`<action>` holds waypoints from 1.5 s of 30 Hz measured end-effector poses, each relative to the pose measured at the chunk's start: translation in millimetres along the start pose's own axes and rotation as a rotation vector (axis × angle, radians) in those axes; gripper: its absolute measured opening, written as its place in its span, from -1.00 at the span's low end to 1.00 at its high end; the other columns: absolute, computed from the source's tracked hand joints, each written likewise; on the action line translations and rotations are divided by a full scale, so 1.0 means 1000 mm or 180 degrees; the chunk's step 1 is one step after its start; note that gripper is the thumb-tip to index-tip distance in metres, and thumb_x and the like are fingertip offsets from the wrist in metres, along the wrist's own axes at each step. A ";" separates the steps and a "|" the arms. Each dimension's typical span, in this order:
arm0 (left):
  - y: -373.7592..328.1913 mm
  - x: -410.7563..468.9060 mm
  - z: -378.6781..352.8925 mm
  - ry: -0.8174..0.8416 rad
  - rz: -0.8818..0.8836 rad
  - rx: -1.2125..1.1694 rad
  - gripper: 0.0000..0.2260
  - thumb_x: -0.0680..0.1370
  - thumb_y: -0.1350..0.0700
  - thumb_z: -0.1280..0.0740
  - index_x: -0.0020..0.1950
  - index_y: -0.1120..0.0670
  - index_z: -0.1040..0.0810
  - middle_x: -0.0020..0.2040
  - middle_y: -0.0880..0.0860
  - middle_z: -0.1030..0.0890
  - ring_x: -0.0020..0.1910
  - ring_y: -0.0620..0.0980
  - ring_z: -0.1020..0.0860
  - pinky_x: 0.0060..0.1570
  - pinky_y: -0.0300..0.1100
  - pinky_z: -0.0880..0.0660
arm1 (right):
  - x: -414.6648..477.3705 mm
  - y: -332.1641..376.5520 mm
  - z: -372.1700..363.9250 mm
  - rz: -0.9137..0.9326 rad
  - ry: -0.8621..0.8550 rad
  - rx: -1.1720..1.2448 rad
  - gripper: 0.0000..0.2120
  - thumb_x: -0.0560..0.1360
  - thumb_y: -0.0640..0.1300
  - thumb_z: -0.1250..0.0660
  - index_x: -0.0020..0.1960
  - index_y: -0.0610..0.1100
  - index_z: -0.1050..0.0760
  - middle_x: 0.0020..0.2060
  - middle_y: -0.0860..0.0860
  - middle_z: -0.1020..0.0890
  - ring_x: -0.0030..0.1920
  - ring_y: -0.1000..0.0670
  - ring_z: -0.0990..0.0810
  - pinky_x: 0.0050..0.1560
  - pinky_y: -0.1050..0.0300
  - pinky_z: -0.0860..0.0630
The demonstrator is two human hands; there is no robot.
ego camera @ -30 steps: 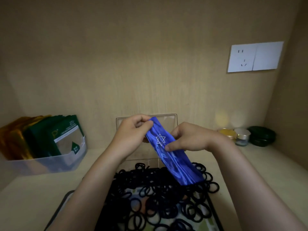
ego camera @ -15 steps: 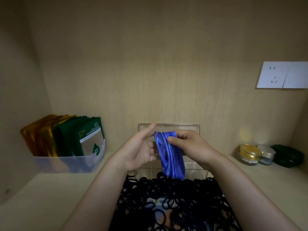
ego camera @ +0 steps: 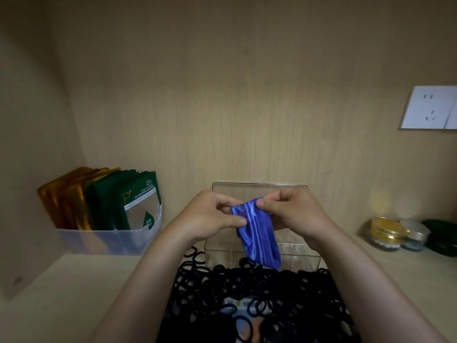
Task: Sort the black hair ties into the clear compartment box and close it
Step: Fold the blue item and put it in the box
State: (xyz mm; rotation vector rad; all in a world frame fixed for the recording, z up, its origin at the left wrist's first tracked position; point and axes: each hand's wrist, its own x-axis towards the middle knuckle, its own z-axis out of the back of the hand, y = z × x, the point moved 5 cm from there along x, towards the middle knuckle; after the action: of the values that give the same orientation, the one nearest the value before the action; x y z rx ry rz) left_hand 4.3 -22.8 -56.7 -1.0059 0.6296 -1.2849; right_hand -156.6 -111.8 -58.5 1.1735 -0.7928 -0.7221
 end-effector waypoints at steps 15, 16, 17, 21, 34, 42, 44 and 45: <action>-0.006 -0.004 -0.003 -0.0223 -0.0107 -0.0431 -0.89 0.51 0.20 -0.47 0.02 0.12 -0.66 -0.13 0.07 -0.74 -0.13 -0.03 -0.71 -0.09 -0.25 -0.62 | -0.002 0.002 -0.009 -0.0007 0.0226 0.0472 -0.61 0.47 -0.30 -0.47 0.26 -0.16 -0.48 -0.10 -0.22 -0.73 0.02 -0.32 -0.68 0.12 -0.22 -0.61; -0.004 -0.003 -0.004 -0.0245 -0.0076 -0.0503 -0.89 0.51 0.21 -0.46 0.03 0.14 -0.66 -0.14 0.08 -0.74 -0.14 -0.02 -0.71 -0.12 -0.25 -0.62 | -0.002 0.003 -0.011 0.0054 0.0262 0.0468 -0.59 0.49 -0.29 -0.45 0.29 -0.15 -0.46 -0.10 -0.22 -0.73 0.01 -0.31 -0.69 0.10 -0.18 -0.62; -0.003 -0.003 -0.003 -0.0267 -0.0051 -0.0572 -0.89 0.52 0.21 -0.45 0.04 0.15 -0.67 -0.14 0.10 -0.74 -0.14 -0.01 -0.71 -0.15 -0.24 -0.62 | -0.003 0.005 -0.012 0.0114 0.0290 0.0405 -0.59 0.50 -0.27 -0.45 0.31 -0.13 -0.46 -0.10 -0.21 -0.73 -0.01 -0.28 -0.70 0.07 -0.14 -0.64; -0.002 -0.004 0.002 -0.0228 -0.0086 -0.0654 -0.89 0.54 0.17 -0.43 0.04 0.10 -0.69 -0.10 0.09 -0.74 -0.14 -0.02 -0.70 -0.14 -0.20 -0.62 | -0.005 0.004 -0.014 0.0289 0.0508 -0.0417 -0.62 0.44 -0.03 -0.52 0.24 0.03 -0.57 -0.13 -0.02 -0.69 -0.15 0.10 -0.65 -0.11 0.22 -0.58; 0.016 -0.001 -0.013 0.0140 0.0511 -0.1507 -0.75 0.55 0.14 -0.41 0.19 0.19 -0.60 0.01 0.13 -0.72 0.04 0.04 -0.70 0.06 -0.06 -0.62 | 0.001 -0.012 -0.018 -0.0021 0.0389 0.0228 -0.83 0.53 -0.20 -0.41 0.09 -0.25 -0.64 -0.09 -0.15 -0.74 -0.08 -0.11 -0.73 -0.06 0.04 -0.66; 0.009 0.003 -0.007 -0.0381 0.0059 -0.1682 -0.62 0.51 0.38 -0.38 0.25 0.06 -0.46 0.01 0.12 -0.72 -0.12 0.07 -0.70 -0.18 -0.03 -0.65 | -0.001 -0.009 -0.018 0.0067 0.0533 0.0616 -0.79 0.56 -0.33 -0.33 0.19 -0.22 -0.51 -0.04 -0.26 -0.71 -0.09 -0.20 -0.71 -0.06 -0.10 -0.64; 0.008 0.004 -0.007 -0.0305 0.0027 -0.1956 -0.61 0.52 0.40 -0.35 0.25 0.05 -0.45 0.02 0.12 -0.71 -0.11 0.09 -0.69 -0.12 -0.01 -0.63 | -0.001 -0.010 -0.017 0.0044 0.0536 0.0775 -0.82 0.57 -0.34 -0.31 0.16 -0.23 -0.55 -0.05 -0.26 -0.70 -0.09 -0.20 -0.68 0.03 -0.17 -0.59; 0.008 0.004 -0.008 -0.0244 0.0044 -0.2100 -0.63 0.53 0.42 -0.33 0.24 0.07 -0.47 0.01 0.13 -0.71 -0.11 0.09 -0.67 -0.12 -0.04 -0.63 | -0.001 -0.010 -0.017 0.0023 0.0552 0.0831 -0.82 0.56 -0.35 -0.29 0.14 -0.24 -0.57 -0.05 -0.26 -0.69 -0.08 -0.20 -0.66 0.05 -0.19 -0.57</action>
State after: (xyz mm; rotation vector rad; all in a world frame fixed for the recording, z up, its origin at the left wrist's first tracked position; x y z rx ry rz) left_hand 2.5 -28.9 -66.6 -1.5731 1.0316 -1.0317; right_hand -143.7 -104.9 -71.7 1.4468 -0.7597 -0.5123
